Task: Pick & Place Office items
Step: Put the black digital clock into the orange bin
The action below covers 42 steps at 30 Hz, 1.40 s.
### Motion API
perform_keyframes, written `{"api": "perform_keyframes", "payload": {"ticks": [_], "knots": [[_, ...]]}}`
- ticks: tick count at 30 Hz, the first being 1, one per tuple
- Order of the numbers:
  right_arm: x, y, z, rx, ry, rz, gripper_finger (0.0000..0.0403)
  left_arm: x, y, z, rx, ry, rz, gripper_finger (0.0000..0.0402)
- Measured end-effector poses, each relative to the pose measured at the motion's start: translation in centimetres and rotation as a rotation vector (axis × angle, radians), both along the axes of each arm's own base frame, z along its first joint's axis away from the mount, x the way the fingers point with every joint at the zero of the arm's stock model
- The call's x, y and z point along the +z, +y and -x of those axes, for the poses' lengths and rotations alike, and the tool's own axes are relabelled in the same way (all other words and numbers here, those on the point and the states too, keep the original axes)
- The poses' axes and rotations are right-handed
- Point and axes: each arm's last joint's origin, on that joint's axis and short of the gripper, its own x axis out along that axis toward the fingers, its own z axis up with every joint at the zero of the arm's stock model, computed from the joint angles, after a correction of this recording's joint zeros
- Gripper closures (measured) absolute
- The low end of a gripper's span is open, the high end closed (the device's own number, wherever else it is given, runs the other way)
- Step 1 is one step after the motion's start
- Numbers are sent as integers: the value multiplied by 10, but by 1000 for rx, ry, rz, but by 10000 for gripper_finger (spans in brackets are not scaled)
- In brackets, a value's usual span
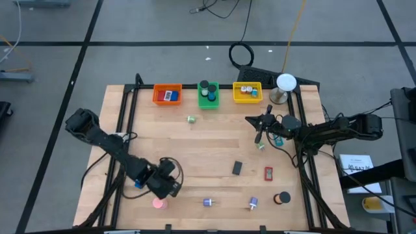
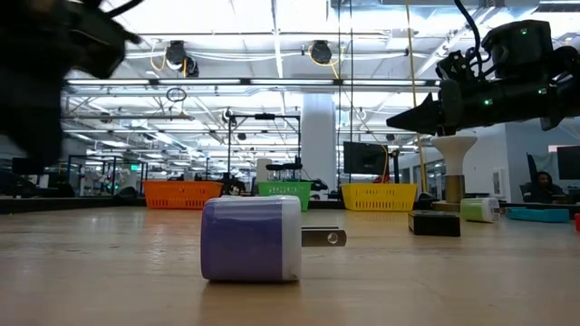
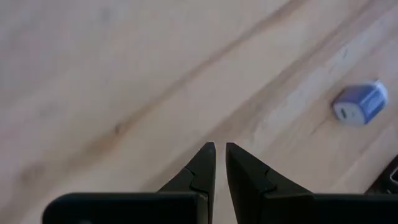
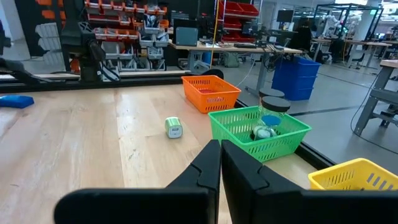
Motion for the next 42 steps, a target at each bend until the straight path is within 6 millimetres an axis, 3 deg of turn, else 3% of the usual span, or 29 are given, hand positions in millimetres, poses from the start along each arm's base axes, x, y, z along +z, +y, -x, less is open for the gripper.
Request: {"api": "perform_keyframes", "payload": {"ticks": [5,12,17,22,30,36,42], "knots": [[0,0,0,0,3,-1,394,4,-4,-7,109,-126,21,367],[0,0,0,0,4,-1,394,-4,14,-82,128,-477,-77,367],[0,0,0,0,5,-1,394,-12,15,-127,72,-485,-205,367],[-1,0,0,0,8,-2,394,-22,4,-149,-37,-424,-350,367],[6,0,0,0,-58,15,394,-54,3,-124,-30,-387,-518,367],[6,0,0,0,-62,16,394,-72,12,-104,-153,-684,-520,368],[8,0,0,6,-101,-36,394,-81,44,-67,-221,-913,-591,398]]}}
